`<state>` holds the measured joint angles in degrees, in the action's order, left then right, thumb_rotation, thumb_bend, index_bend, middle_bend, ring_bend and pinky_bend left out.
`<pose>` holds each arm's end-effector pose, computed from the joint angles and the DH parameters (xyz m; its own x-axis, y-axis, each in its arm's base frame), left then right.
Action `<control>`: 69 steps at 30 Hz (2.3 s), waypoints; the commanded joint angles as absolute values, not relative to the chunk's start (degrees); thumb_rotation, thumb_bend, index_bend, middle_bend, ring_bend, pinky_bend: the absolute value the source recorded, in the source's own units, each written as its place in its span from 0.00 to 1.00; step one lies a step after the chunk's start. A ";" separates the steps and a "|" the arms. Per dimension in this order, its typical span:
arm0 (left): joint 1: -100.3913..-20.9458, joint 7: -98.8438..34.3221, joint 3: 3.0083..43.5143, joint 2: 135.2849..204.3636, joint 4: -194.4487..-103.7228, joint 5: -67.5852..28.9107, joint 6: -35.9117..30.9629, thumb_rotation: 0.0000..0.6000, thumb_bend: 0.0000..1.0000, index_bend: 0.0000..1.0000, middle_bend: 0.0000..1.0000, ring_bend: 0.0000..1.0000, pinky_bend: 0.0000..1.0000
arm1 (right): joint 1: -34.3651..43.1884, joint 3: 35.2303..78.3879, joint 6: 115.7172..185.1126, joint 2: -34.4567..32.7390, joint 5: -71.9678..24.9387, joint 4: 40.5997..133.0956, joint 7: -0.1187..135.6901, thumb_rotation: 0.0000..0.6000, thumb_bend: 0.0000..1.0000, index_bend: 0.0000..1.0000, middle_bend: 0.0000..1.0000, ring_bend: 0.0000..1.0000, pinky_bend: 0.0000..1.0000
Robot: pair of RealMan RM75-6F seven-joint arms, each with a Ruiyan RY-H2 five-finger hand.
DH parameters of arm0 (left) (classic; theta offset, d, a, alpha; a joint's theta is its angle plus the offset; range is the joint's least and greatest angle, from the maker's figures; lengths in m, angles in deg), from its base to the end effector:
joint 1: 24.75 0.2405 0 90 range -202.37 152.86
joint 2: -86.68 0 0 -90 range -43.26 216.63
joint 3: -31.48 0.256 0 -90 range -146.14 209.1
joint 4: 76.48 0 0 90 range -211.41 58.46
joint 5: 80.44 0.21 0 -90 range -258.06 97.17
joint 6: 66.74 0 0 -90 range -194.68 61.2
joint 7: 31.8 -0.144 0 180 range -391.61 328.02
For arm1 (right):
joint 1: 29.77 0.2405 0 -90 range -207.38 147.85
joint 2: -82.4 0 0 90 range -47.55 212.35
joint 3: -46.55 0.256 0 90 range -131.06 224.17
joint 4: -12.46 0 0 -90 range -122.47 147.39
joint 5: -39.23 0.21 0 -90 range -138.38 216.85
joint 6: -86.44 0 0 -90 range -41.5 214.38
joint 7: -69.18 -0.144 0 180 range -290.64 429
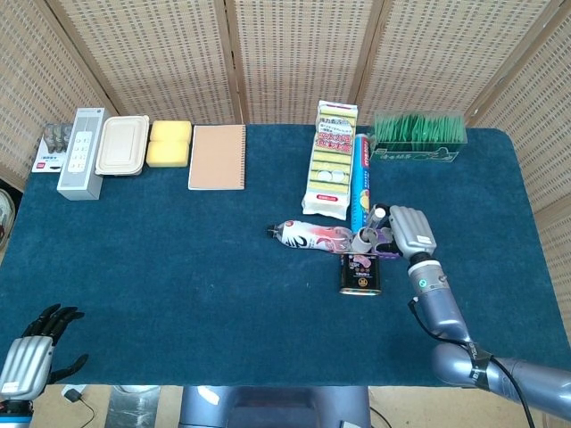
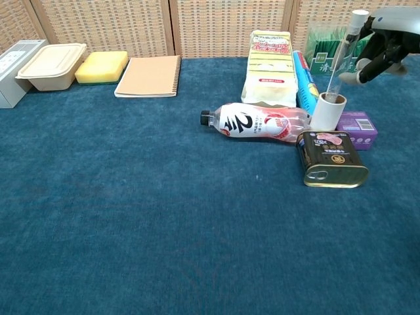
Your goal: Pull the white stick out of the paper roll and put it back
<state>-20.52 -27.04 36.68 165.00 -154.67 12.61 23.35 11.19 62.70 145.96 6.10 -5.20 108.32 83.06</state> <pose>-0.3380 0.0998 0.0850 0.3125 0.1162 0.9428 0.9490 0.0060 -0.3153 -0.1692 -0.3644 0.0674 0.1453 -0.2306 0.9621 -0.9894 -0.0385 0.1402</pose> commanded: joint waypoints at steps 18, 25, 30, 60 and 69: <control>-20.51 -26.95 36.65 164.98 -154.75 12.63 23.50 1.00 0.18 0.25 0.22 0.12 0.25 | 10.63 61.83 143.35 7.39 -7.05 108.16 81.40 0.99 0.48 0.64 0.66 0.67 0.64; -20.44 -26.61 36.57 164.91 -154.63 12.62 23.78 1.00 0.18 0.25 0.22 0.12 0.25 | 10.61 61.35 142.14 7.87 -7.33 108.31 81.07 0.91 0.47 0.53 0.55 0.58 0.59; -20.47 -26.51 36.69 165.04 -154.36 12.51 23.43 1.00 0.18 0.25 0.22 0.12 0.25 | 10.81 61.25 141.54 8.25 -7.22 108.49 81.10 0.84 0.42 0.47 0.50 0.53 0.57; -20.47 -26.19 36.94 164.94 -154.40 13.07 23.69 1.00 0.18 0.25 0.22 0.12 0.25 | 8.87 60.47 145.02 10.76 -11.19 109.62 81.12 0.66 0.34 0.33 0.32 0.33 0.42; -20.88 -26.71 37.06 164.72 -155.07 13.66 23.49 1.00 0.18 0.25 0.22 0.12 0.25 | 6.84 59.58 146.09 12.76 -13.69 110.70 79.93 0.66 0.34 0.33 0.31 0.32 0.42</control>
